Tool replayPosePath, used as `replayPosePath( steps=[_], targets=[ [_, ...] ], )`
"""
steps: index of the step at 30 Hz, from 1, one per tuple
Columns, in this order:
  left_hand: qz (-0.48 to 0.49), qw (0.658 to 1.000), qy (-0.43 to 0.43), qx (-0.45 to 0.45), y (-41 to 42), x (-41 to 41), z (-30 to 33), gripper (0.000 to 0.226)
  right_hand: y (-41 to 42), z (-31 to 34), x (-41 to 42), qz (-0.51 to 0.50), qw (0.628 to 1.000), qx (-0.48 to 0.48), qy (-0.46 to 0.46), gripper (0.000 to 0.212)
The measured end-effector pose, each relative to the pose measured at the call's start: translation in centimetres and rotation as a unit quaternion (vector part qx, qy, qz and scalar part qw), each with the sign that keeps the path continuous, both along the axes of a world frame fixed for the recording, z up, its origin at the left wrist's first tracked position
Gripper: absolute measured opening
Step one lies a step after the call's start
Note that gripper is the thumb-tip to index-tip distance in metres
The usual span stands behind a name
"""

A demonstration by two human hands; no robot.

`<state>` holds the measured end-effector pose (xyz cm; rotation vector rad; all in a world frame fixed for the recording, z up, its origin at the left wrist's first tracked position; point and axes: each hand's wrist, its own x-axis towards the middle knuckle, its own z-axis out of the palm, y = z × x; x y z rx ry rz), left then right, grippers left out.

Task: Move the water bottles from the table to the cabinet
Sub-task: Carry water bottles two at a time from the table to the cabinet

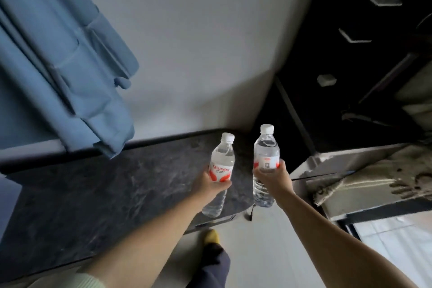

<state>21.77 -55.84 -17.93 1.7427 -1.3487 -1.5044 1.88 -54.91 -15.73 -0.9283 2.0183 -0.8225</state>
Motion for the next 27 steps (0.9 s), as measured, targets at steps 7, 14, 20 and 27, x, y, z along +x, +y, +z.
replayPosePath(
  steps=[7, 14, 20, 27],
  targets=[
    [0.054, 0.998, 0.003, 0.032, -10.5, -2.5, -3.1, 0.054, -10.7, -4.4, -2.7, -0.007, 1.0, 0.02, -0.023, 0.049],
    [0.215, 0.976, 0.016, -0.016, -18.8, -6.6, -10.0, 0.044, -20.1, -13.4, -2.5, 0.025, 0.997, 0.025, -0.064, 0.056],
    [0.206, 0.973, 0.002, -0.107, -25.3, -8.2, -17.5, 0.056, -26.8, -22.1, -1.2, 0.05, 0.994, -0.008, -0.1, 0.05],
    [0.187, 0.968, 0.083, -0.144, -28.1, -9.0, -21.1, 0.074, -29.6, -25.5, -1.3, 0.042, 0.983, -0.109, -0.144, 0.077]
  ],
)
